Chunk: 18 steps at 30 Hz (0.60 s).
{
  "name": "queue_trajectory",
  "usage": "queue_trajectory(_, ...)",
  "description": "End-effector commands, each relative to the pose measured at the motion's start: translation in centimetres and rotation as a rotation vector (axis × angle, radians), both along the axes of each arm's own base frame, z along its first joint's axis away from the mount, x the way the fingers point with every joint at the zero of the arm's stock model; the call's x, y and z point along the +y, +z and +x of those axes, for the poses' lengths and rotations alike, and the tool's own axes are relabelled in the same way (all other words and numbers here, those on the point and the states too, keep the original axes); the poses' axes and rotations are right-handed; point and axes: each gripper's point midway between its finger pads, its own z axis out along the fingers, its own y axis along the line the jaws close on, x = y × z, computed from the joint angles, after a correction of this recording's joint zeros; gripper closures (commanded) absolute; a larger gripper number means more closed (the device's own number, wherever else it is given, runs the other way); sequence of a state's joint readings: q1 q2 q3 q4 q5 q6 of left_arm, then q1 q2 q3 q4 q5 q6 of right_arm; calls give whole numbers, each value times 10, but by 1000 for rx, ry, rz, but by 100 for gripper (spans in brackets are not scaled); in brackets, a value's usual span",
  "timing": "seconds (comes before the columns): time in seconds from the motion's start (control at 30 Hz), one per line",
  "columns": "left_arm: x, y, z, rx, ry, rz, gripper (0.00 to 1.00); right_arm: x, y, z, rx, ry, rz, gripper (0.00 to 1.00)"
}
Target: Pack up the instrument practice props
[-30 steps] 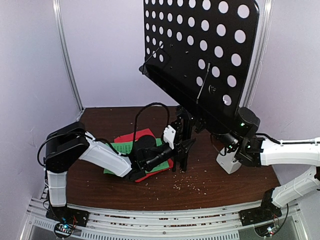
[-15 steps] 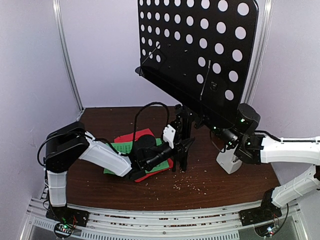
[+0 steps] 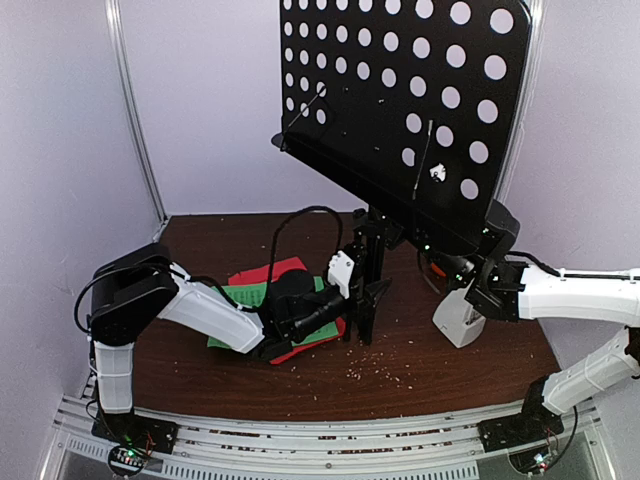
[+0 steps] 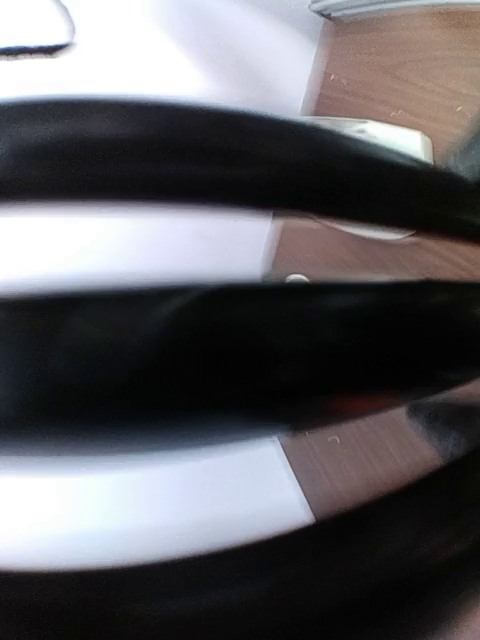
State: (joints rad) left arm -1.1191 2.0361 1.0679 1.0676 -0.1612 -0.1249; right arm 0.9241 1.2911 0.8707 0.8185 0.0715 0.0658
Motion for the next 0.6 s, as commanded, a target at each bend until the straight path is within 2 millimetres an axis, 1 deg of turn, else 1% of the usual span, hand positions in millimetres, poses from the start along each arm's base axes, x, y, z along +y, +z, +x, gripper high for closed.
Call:
queue_trajectory(0.0,7,-53,6,63,47,177,19,-5,21,-5,-1,21,83,94)
queue_trajectory(0.07,8,-53,8,63,58,176,9,-7,21,-7,-1,23,86,100)
queue_trajectory(0.13,8,-53,11,65,73,179,4,-8,21,-8,-2,25,89,100)
queue_trajectory(0.17,7,-53,12,66,79,180,2,-8,22,-9,-4,28,91,100)
queue_trajectory(0.27,2,-50,13,62,68,177,2,-9,24,-11,-8,35,95,100)
queue_trajectory(0.4,-4,-47,14,49,57,165,2,-9,26,-13,-8,48,110,100)
queue_trajectory(0.43,-5,-48,15,44,61,168,4,-9,27,-13,-9,50,115,100)
queue_trajectory(0.57,-7,-47,19,26,71,155,19,-11,29,-15,-6,58,133,100)
